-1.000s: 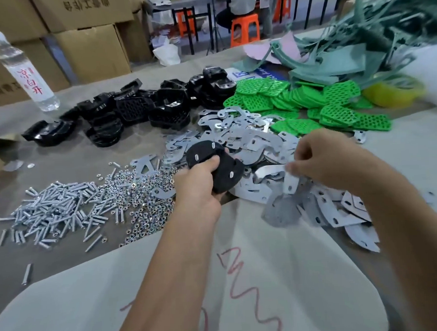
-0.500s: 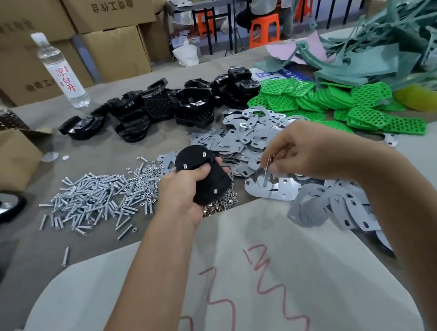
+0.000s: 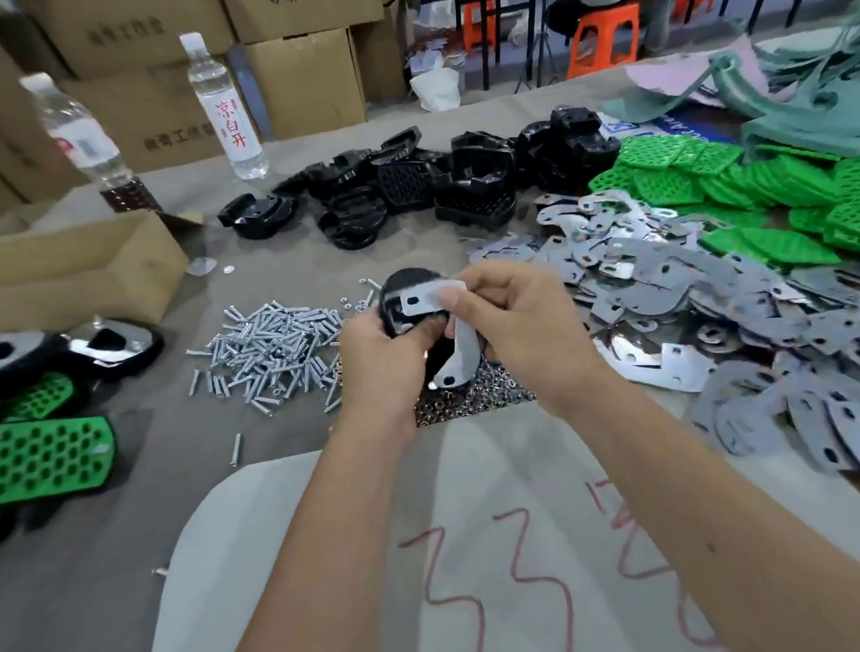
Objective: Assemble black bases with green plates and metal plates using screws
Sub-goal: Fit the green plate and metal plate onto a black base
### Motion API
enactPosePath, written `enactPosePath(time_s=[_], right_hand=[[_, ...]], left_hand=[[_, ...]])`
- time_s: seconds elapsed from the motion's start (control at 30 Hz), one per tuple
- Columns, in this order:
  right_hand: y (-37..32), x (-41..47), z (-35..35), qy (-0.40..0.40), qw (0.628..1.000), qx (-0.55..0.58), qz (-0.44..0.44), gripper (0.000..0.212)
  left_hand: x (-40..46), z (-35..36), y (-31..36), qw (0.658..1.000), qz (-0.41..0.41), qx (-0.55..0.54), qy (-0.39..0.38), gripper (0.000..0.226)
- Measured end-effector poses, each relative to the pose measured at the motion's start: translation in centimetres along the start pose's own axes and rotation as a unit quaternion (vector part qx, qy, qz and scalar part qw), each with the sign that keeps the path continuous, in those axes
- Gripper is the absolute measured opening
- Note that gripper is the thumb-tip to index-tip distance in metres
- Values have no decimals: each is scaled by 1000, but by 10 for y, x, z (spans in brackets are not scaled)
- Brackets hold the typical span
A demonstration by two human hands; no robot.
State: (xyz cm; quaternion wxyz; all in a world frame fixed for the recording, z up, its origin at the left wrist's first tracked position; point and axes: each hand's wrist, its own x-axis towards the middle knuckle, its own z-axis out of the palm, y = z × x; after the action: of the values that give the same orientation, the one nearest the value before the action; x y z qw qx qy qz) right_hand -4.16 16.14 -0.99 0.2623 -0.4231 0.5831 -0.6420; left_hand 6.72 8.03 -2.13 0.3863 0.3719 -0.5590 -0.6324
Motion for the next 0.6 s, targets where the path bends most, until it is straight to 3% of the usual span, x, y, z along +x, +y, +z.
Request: enactPosePath(time_s=[0.1, 0.3, 0.47, 0.6], right_hand=[[3, -1, 3, 37, 997, -50, -35, 6], [1, -8, 11, 105, 985, -118, -63, 19], [2, -7, 7, 109, 984, -132, -44, 24], [5, -8, 8, 106, 989, -95, 37, 23]], left_hand=[[1, 3, 0, 999, 23, 23, -6, 27], [-1, 4, 0, 1000, 18, 13, 9, 27], [-2, 1, 2, 1000, 16, -1, 11, 30], [-3, 1, 4, 1000, 7, -19, 18, 35]])
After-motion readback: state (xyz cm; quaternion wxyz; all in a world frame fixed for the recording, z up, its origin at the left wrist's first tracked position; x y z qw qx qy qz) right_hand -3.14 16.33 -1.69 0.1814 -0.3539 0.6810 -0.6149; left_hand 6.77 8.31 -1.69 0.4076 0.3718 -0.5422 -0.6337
